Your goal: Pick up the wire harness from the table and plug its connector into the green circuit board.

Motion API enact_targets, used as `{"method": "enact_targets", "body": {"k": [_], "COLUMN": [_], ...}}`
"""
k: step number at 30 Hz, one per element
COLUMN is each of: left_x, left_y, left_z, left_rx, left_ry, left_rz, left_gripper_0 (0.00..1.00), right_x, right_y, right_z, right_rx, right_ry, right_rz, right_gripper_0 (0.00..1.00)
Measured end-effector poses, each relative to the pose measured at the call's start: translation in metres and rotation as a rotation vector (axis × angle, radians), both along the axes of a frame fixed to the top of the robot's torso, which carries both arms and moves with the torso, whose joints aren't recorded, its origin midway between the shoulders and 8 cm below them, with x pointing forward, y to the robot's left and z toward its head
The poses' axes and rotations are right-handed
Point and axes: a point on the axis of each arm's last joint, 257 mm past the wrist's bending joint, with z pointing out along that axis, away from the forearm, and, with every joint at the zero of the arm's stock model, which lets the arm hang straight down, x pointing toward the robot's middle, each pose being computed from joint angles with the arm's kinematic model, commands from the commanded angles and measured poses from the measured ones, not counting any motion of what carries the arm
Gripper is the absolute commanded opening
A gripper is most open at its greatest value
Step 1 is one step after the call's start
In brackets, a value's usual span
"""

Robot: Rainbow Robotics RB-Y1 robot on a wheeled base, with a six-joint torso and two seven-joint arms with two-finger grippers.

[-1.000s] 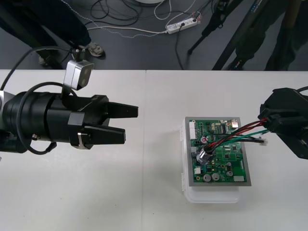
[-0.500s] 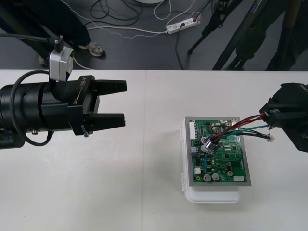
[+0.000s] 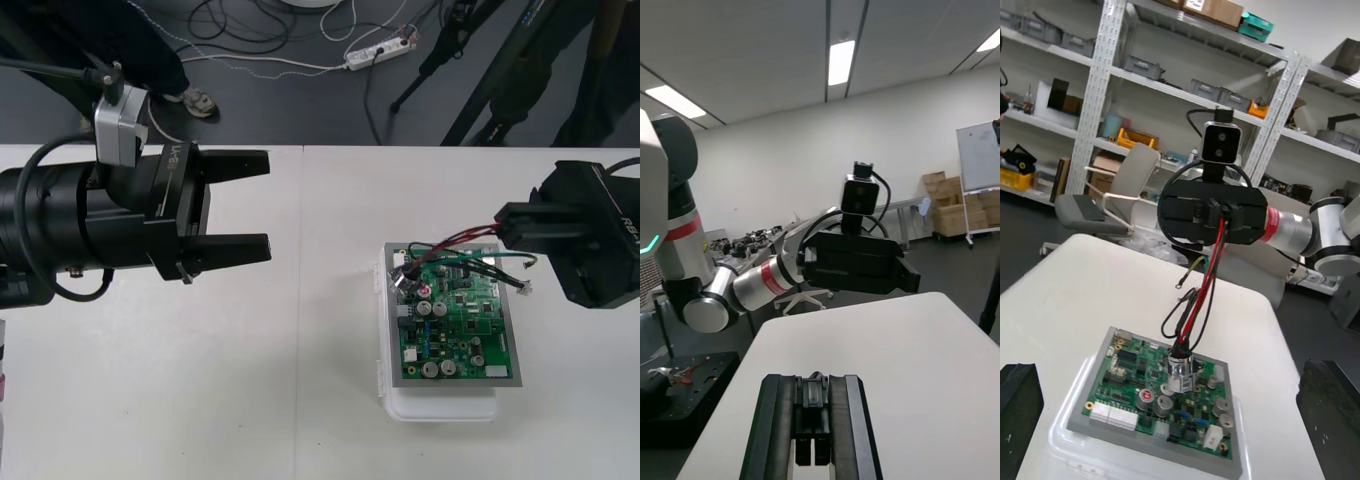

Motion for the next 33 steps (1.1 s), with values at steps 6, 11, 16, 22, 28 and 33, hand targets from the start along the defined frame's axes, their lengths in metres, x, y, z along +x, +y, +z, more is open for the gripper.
{"method": "enact_targets", "body": {"k": [6, 11, 16, 22, 28, 33], "left_x": [-0.006, -0.009, -0.01, -0.011, -0.015, -0.019], "left_y": [-0.003, -0.008, -0.012, -0.014, -0.019, -0.026], "left_z": [0.012, 0.02, 0.022, 0.021, 0.018, 0.014], "left_rx": [0.014, 0.026, 0.031, 0.033, 0.038, 0.048], "left_ry": [-0.131, -0.169, -0.182, -0.181, -0.177, -0.172], "left_rz": [-0.038, -0.065, -0.075, -0.081, -0.099, -0.122], "left_gripper_0": [1.0, 1.0, 1.0, 1.0, 1.0, 1.0], "right_x": [0.006, 0.007, 0.007, 0.005, 0.002, 0.0], "right_y": [0.012, 0.02, 0.028, 0.036, 0.042, 0.048], "right_z": [0.01, 0.015, 0.015, 0.015, 0.006, 0.0], "right_rx": [0.025, 0.043, 0.047, 0.051, 0.04, 0.03], "right_ry": [-0.022, -0.036, -0.052, -0.064, -0.067, -0.077], "right_rz": [-0.042, -0.052, -0.065, -0.093, -0.112, -0.122], "right_gripper_0": [0.0, 0.0, 0.0, 0.0, 0.0, 0.0]}}
